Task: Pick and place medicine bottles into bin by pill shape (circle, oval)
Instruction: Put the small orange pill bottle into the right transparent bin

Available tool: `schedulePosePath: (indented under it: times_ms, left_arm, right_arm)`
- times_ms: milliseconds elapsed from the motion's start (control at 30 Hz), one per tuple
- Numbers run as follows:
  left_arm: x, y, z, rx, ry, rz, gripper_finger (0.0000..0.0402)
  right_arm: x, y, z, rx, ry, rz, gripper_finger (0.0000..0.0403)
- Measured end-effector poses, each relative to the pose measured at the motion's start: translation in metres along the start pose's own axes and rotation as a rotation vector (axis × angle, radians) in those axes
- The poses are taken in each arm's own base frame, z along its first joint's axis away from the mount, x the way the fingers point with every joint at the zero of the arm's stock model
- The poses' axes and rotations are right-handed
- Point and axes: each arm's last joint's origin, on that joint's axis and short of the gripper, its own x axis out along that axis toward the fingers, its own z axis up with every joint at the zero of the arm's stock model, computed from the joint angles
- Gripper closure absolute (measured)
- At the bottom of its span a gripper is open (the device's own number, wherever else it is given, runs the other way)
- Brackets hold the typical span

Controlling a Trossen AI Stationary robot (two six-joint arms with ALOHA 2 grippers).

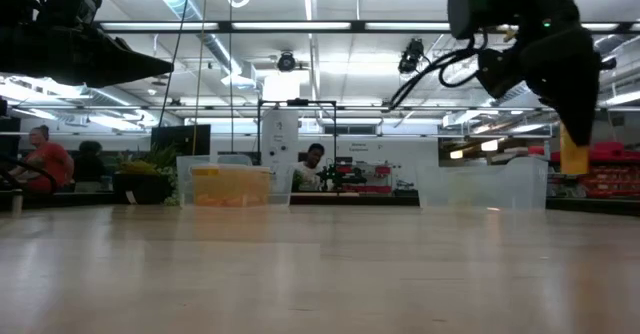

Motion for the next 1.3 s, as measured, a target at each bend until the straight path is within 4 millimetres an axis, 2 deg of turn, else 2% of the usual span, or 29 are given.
schedulePosePath:
  times_ms: [467, 567, 767, 1000, 1300]
  left_arm:
    - [0.000, 0.000, 0.000, 0.000, 0.000, 0.000, 0.0310]
    - [0.000, 0.000, 0.000, 0.000, -0.001, 0.000, 0.0313]
    - [0.000, 0.000, 0.000, 0.000, 0.000, 0.000, 0.0321]
    - [0.000, 0.000, 0.000, 0.000, 0.000, 0.000, 0.0315]
    - [0.000, 0.000, 0.000, 0.000, 0.000, 0.000, 0.0318]
  right_arm:
    - [-0.062, -0.050, 0.039, 0.028, -0.125, -0.086, 0.0278]
    - [-0.070, -0.061, 0.051, 0.045, -0.116, -0.125, 0.0278]
    - [-0.074, -0.078, 0.085, 0.013, -0.053, -0.240, 0.0278]
    - [-0.077, -0.102, 0.124, -0.009, -0.006, -0.242, 0.0278]
    - [-0.063, -0.142, 0.143, 0.028, 0.083, -0.245, 0.0278]
